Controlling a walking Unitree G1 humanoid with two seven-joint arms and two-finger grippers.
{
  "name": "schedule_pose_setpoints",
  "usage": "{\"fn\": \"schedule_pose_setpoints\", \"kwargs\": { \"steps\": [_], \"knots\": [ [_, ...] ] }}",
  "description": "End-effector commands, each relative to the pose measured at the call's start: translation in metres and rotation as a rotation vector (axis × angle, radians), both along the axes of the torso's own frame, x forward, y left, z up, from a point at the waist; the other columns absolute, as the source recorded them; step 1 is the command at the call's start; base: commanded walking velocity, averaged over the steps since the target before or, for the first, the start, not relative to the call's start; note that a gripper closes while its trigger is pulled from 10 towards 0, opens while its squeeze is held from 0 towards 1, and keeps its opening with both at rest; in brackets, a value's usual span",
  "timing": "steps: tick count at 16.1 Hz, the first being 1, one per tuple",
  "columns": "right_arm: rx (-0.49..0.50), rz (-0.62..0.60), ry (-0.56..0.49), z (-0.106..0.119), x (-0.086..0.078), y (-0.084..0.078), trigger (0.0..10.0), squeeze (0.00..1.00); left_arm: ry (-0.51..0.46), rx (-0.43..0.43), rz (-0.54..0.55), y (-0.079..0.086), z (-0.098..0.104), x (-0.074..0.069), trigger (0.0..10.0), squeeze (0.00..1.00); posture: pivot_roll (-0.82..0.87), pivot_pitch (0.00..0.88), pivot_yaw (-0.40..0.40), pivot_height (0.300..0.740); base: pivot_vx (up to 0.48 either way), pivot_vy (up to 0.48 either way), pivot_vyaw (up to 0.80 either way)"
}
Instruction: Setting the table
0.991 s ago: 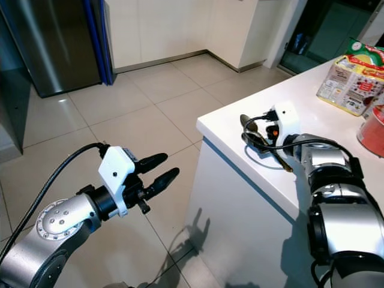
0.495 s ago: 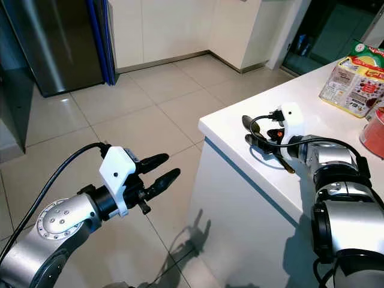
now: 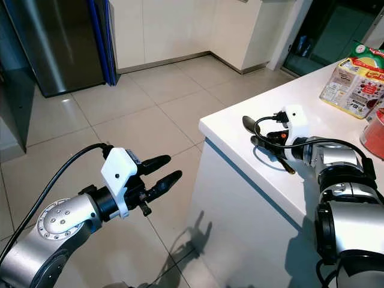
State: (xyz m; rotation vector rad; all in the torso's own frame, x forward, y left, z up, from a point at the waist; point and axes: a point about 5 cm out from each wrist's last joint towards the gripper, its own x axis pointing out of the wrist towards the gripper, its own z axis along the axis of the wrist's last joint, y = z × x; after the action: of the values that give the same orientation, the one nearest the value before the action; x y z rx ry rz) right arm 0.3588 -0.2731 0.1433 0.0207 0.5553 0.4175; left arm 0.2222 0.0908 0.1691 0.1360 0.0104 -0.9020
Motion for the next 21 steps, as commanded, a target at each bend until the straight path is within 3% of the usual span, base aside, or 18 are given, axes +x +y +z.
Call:
{"fn": "schedule_pose_setpoints", "kwargs": {
  "steps": [1,8,21],
  "knots": [
    [0.045,-0.018,0.094,-0.018,-0.012,-0.005,0.0,0.00,-0.005,-0.003,-0.031,-0.003,0.003,0.000,10.0,0.00,0.01,0.008,-0.076,0.740,0.000,0.000,0.00],
    [0.166,-0.060,0.003,0.001,-0.005,-0.009,0.0,0.00,-0.014,-0.001,-0.027,-0.003,0.005,0.002,10.0,0.00,0.01,0.003,-0.076,0.740,0.000,0.000,0.00],
    [0.203,-0.026,-0.052,0.019,-0.001,-0.011,0.0,0.00,-0.017,-0.004,-0.026,-0.004,0.005,0.003,10.0,0.00,0.00,0.000,-0.081,0.740,0.000,0.000,0.00]
  ]
}}
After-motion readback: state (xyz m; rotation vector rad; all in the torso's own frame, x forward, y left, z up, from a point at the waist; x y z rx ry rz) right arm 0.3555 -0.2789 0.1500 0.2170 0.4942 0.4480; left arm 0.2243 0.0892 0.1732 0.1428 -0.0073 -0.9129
